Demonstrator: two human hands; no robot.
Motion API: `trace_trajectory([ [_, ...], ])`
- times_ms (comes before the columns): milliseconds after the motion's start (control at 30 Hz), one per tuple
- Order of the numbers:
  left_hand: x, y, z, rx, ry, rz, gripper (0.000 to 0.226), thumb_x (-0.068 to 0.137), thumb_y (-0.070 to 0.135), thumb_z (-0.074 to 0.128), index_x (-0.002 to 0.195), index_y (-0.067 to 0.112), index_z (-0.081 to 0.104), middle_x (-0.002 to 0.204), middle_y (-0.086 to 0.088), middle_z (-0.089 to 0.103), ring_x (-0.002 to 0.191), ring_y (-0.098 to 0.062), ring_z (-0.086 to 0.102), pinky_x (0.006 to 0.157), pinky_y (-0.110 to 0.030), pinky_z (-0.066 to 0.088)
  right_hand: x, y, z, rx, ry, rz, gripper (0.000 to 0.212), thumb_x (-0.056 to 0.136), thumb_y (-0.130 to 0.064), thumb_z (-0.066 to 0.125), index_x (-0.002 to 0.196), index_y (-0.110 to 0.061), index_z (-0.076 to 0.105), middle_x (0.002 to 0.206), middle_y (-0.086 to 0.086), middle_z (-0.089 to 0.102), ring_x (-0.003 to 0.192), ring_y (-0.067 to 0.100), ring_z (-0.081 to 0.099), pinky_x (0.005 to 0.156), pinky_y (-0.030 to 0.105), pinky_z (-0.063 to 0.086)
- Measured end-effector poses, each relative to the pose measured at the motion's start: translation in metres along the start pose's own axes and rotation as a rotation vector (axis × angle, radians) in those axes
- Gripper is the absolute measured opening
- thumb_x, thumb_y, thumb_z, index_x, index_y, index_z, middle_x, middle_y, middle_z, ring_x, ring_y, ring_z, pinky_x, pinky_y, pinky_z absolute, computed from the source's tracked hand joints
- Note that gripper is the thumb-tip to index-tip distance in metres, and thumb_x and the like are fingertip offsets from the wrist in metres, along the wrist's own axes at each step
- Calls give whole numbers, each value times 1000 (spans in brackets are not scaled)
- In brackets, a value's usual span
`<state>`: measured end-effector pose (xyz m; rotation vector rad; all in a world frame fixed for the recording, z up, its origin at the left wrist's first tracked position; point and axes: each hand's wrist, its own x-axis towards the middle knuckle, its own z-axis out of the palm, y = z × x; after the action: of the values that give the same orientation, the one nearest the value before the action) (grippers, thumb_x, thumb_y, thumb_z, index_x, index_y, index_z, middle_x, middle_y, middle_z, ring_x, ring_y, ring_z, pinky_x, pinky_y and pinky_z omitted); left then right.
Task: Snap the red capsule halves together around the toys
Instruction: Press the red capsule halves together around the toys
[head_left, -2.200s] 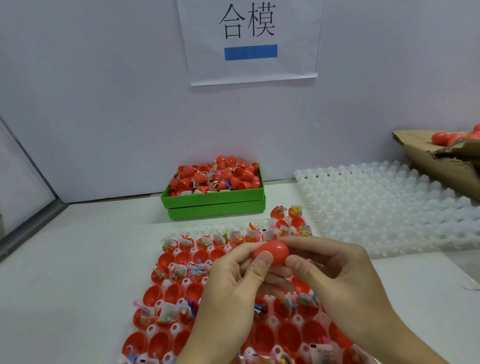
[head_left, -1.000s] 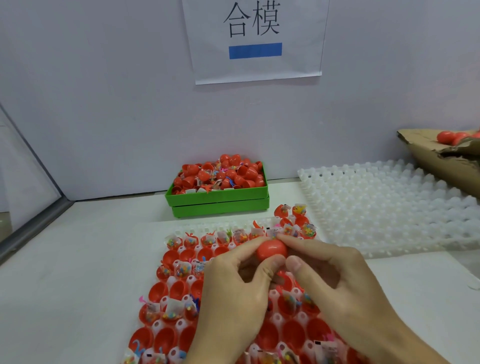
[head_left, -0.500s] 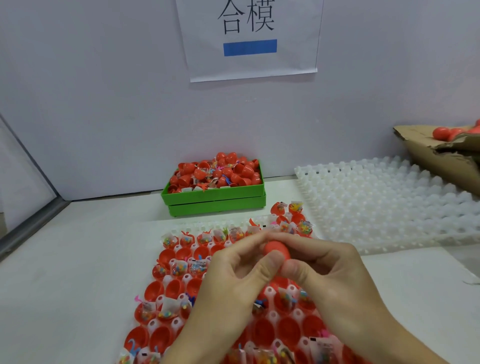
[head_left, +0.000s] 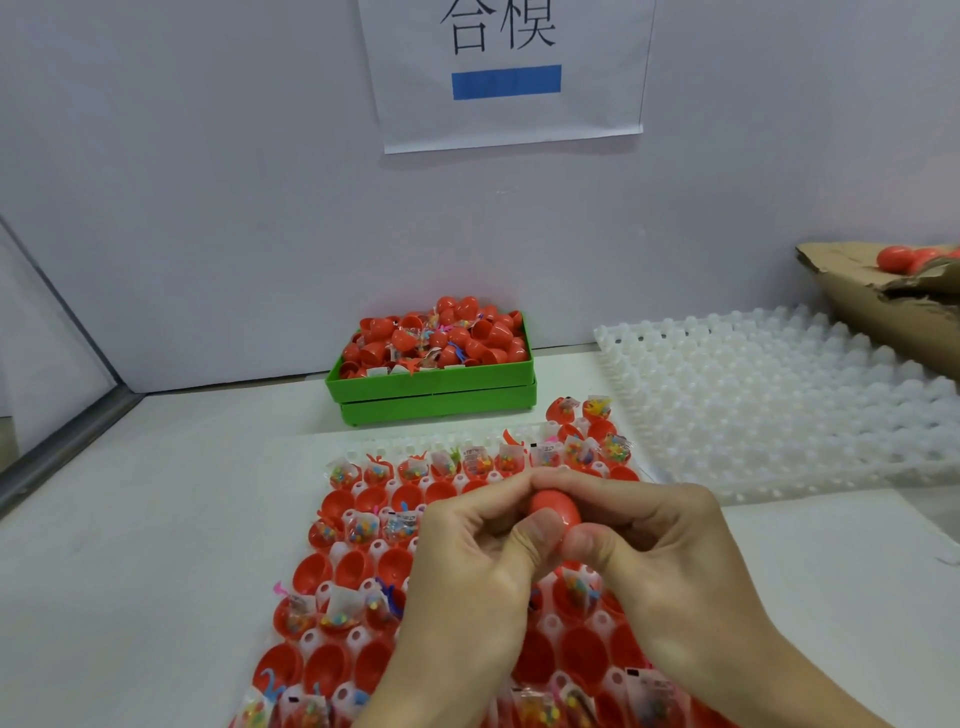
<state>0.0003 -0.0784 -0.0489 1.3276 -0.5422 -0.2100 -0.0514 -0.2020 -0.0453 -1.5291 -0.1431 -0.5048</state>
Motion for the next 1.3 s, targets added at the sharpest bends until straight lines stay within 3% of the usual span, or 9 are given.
trace_trajectory([
  [133, 2, -1, 2, -81, -25, -58, 23, 80, 25, 65, 99, 21, 78, 101, -7, 76, 101, -20, 72, 81, -28, 57, 2, -3, -4, 61, -27, 43, 29, 77, 0, 71, 96, -20, 80, 96, 2, 78, 95, 15, 74, 79, 17, 55],
  [300, 3, -1, 0, -220, -50, -153, 30, 79, 25, 64, 106, 15, 75, 104, -12, 75, 102, -21, 71, 80, -26, 57, 1, -1, -6, 77, -44, 97, 36, 72, -14, 73, 107, -17, 76, 100, 3, 78, 97, 16, 74, 78, 16, 55],
  [567, 7, -2, -5, -175, -37, -157, 32, 76, 41, 64, 99, 23, 76, 94, -8, 72, 86, -15, 70, 68, -23, 55, 2, -1, -9, 26, -145, 134, 45, 84, 18, 63, 117, -11, 69, 108, 3, 76, 105, 19, 71, 88, 23, 56],
  [700, 4, -4, -6, -31, -28, -38, 36, 79, 53, 59, 107, 35, 72, 110, -2, 72, 102, -18, 71, 75, -24, 57, 4, -2, -9, -16, -32, 164, 20, 82, -16, 70, 96, -26, 80, 82, 2, 78, 76, 10, 74, 68, 16, 55],
  [833, 1, -2, -9, 410, -74, 257, 48, 83, 19, 66, 123, 45, 60, 121, 18, 66, 114, -5, 63, 83, -15, 54, 5, 2, -12, 62, -16, 285, 30, 71, -48, 67, 89, -27, 80, 70, 3, 74, 64, 11, 69, 62, 19, 55],
  [933, 2, -2, -9, 566, -46, 296, 57, 76, 21, 71, 124, 51, 58, 115, 27, 66, 107, 2, 64, 82, -13, 53, 4, 5, -10, 140, -51, 336, 30, 73, -49, 66, 80, -24, 80, 64, 2, 71, 59, 8, 67, 59, 18, 55],
  [1100, 4, 2, -12, 611, 108, 293, 44, 72, 48, 75, 115, 49, 64, 103, 25, 70, 91, -1, 70, 79, -20, 57, 8, 5, -16, 174, -15, 350, 38, 78, -55, 67, 84, -20, 79, 83, 11, 76, 72, 19, 73, 63, 21, 56],
  [1200, 11, 6, -6, 727, 143, 332, 40, 75, 54, 76, 111, 41, 67, 99, 22, 69, 90, -4, 68, 78, -28, 58, 11, 6, -24, 203, 72, 327, 27, 73, -41, 68, 91, -23, 76, 83, 10, 76, 74, 20, 73, 67, 23, 56],
  [1300, 20, 10, 8, 837, 79, 388, 40, 78, 47, 69, 117, 37, 65, 100, 23, 63, 92, 1, 63, 80, -17, 53, 13, 4, -28, 250, 122, 332, 28, 76, -31, 68, 97, -15, 76, 91, 21, 72, 81, 26, 72, 75, 34, 58],
])
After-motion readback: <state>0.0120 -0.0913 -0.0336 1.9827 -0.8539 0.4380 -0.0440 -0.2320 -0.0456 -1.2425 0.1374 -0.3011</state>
